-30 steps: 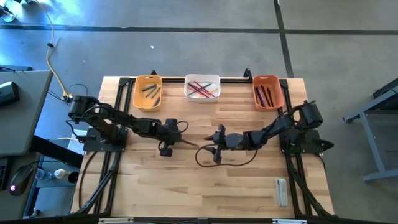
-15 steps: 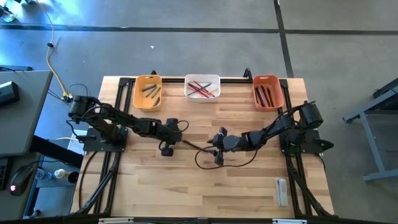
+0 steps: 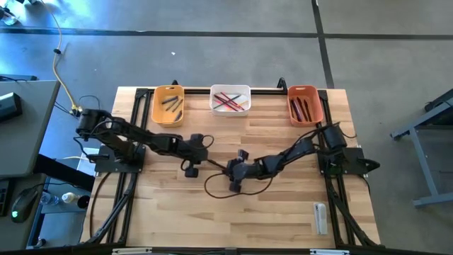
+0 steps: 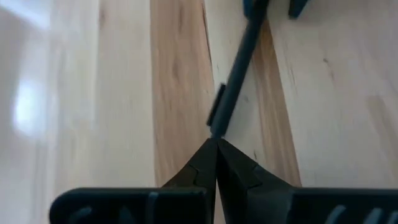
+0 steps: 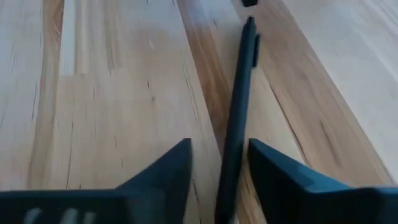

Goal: Sort crayons/erasers/pens/pencils in bins
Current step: Put the black pen into the orange bin

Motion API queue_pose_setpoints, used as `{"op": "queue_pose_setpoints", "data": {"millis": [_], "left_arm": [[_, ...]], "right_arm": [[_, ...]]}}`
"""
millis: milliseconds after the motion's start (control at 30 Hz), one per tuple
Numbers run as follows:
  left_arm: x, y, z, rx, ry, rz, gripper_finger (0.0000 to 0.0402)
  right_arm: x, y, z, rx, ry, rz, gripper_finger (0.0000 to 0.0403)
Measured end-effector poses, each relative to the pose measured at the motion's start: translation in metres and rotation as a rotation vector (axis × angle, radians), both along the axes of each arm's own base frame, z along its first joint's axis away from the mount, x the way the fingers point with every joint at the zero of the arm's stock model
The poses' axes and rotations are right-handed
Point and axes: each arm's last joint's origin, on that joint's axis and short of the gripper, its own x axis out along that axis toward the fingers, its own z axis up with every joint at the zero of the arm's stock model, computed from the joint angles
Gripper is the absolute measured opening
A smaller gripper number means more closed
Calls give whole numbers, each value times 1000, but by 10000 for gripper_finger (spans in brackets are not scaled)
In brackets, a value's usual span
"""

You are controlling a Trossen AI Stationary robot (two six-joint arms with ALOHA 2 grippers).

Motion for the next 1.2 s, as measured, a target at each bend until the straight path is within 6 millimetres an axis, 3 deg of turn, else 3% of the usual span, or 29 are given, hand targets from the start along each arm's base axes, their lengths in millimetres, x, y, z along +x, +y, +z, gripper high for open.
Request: {"op": "queue_pose_setpoints", "data": {"millis": [267, 433, 600, 733, 967, 1200], "left_arm": [[-4, 0, 45, 35, -228, 36, 0], [-8, 2, 78, 65, -434, 105, 0], [-10, 3, 99, 77, -622, 164, 0], [-18, 3, 93, 78, -810, 168, 0], [-51, 7, 66, 113, -1038, 227, 0], [-76, 12, 63, 126, -1186, 282, 0]], "right_arm": [[2, 1, -2, 4, 25, 20, 13], [1, 0, 4, 11, 20, 27, 28], [-5, -1, 17, 11, 40, 32, 28], [-8, -2, 34, 7, 18, 19, 22], [-22, -7, 66, -5, 27, -44, 23], [-58, -24, 121, -47, 39, -176, 23]]}}
